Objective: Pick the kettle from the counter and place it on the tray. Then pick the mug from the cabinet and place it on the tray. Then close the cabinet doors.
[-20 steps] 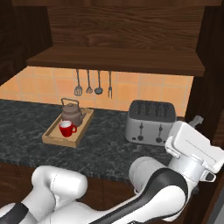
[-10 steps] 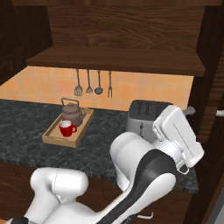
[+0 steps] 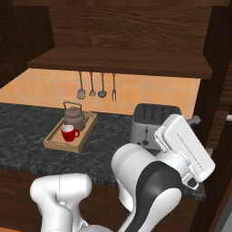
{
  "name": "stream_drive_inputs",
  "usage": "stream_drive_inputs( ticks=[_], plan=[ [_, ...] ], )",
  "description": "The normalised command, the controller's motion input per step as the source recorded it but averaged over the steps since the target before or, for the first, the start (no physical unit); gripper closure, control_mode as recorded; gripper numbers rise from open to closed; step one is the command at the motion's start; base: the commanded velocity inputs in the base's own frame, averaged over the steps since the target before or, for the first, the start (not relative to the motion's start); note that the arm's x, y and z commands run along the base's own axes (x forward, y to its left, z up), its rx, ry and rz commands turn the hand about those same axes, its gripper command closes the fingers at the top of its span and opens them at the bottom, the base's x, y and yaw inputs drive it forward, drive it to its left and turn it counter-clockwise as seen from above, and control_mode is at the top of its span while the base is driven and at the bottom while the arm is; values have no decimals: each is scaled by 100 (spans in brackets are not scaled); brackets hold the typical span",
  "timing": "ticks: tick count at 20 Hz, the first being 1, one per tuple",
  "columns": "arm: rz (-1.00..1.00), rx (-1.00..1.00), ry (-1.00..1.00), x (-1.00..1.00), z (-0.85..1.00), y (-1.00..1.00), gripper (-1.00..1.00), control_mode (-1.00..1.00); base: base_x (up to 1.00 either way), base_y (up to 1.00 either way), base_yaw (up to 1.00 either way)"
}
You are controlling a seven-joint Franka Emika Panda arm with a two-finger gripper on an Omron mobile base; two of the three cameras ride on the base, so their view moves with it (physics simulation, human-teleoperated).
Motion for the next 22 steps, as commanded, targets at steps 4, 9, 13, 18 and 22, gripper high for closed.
stream_drive_inputs(
  ticks=[4, 9, 13, 18, 22],
  plan=[
    [0, -59, -18, -48, 6, -13, -100, -100, 0, 0, 0],
    [1, -67, -21, -49, 11, -7, -100, -100, 0, 0, 0],
    [6, -70, -34, -50, 21, -8, -100, -100, 0, 0, 0],
    [2, -72, -23, -57, 29, -22, -100, -100, 0, 0, 0],
    [1, -74, -16, -58, 30, -18, -100, -100, 0, 0, 0]
  ],
)
